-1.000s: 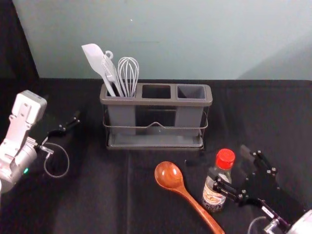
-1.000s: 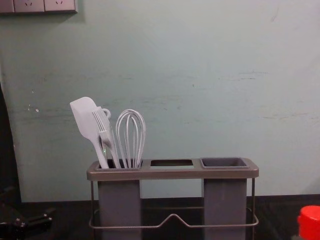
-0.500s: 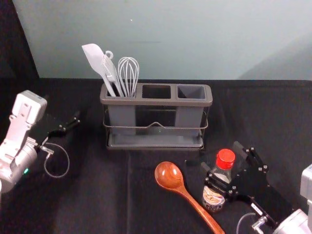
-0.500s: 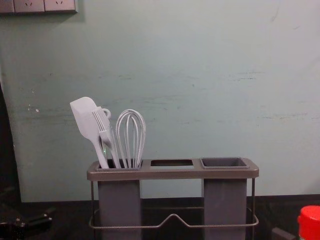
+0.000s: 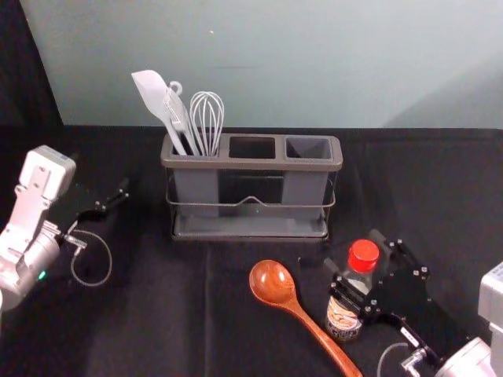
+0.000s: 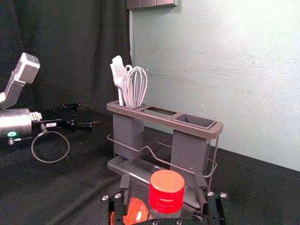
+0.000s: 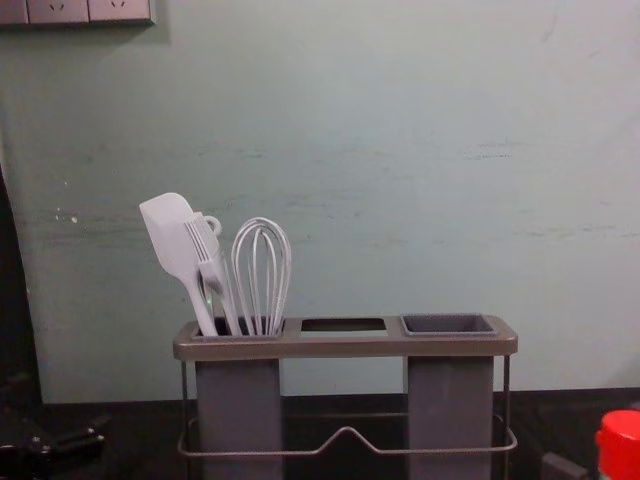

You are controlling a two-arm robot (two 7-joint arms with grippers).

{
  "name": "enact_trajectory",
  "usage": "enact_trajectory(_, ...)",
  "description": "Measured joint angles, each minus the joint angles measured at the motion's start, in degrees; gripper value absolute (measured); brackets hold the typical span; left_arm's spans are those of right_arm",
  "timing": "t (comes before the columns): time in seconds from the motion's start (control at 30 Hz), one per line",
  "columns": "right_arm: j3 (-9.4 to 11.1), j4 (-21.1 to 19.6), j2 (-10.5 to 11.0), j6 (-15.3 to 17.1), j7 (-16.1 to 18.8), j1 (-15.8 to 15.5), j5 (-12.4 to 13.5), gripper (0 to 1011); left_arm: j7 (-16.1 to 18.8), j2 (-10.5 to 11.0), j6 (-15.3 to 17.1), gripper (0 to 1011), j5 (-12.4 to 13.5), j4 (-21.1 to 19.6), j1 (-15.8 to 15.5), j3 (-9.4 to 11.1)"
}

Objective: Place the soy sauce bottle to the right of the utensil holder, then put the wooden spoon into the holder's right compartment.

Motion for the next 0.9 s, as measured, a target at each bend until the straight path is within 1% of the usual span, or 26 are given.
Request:
enact_trajectory(0.03, 0.1, -0.1, -0.1, 0.2, 0.1, 0.0, -0.3, 839, 0.0, 0.0, 0.0, 1000, 0.0, 0.0, 0.0, 0.0)
enact_trajectory(0.1, 0.2, -0.2, -0.2, 0.4, 0.1, -0.1, -0.5, 812, 0.0, 0.0, 0.0, 1000, 0.0, 0.0, 0.0, 0.0)
enact_trajectory(0.13, 0.4, -0.3, -0.4, 0.6, 0.2, -0.1, -0.7, 750, 0.0, 0.0, 0.0, 1000, 0.0, 0.0, 0.0, 0.0)
enact_trajectory(0.17, 0.4, -0.3, -0.4, 0.6, 0.3, -0.2, -0.8, 734, 0.0, 0.0, 0.0, 1000, 0.0, 0.0, 0.0, 0.0)
enact_trajectory(0.2, 0.6, -0.4, -0.6, 0.8, 0.5, -0.2, -1.0, 695, 0.0, 0.0, 0.0, 1000, 0.0, 0.0, 0.0, 0.0)
enact_trajectory(0.23, 0.6, -0.4, -0.6, 0.8, 0.5, -0.2, -1.0, 695, 0.0, 0.0, 0.0, 1000, 0.0, 0.0, 0.0, 0.0)
enact_trajectory(0.33, 1.0, -0.5, -1.0, 0.9, 0.7, -0.4, -1.3, 574, 0.0, 0.0, 0.0, 1000, 0.0, 0.0, 0.0, 0.0)
enact_trajectory(0.37, 1.1, -0.6, -1.1, 1.0, 0.7, -0.5, -1.3, 554, 0.0, 0.0, 0.0, 1000, 0.0, 0.0, 0.0, 0.0)
enact_trajectory(0.43, 1.4, -0.8, -1.4, 1.1, 0.9, -0.7, -1.5, 477, 0.0, 0.0, 0.0, 1000, 0.0, 0.0, 0.0, 0.0)
enact_trajectory(0.5, 1.6, -1.0, -1.5, 1.2, 1.0, -0.9, -1.6, 432, 0.0, 0.0, 0.0, 1000, 0.0, 0.0, 0.0, 0.0)
enact_trajectory(0.53, 1.8, -1.1, -1.7, 1.2, 1.0, -1.1, -1.6, 392, 0.0, 0.0, 0.0, 1000, 0.0, 0.0, 0.0, 0.0)
enact_trajectory(0.7, 2.7, -1.1, -2.3, 1.2, 1.3, -1.0, -1.6, 386, 0.0, 0.0, 0.0, 1000, 0.0, 0.0, 0.0, 0.0)
enact_trajectory(0.9, 4.2, 0.1, -3.5, 1.6, 1.6, 0.8, -1.1, 386, 0.0, 0.0, 0.0, 1000, 0.0, 0.0, 0.0, 0.0)
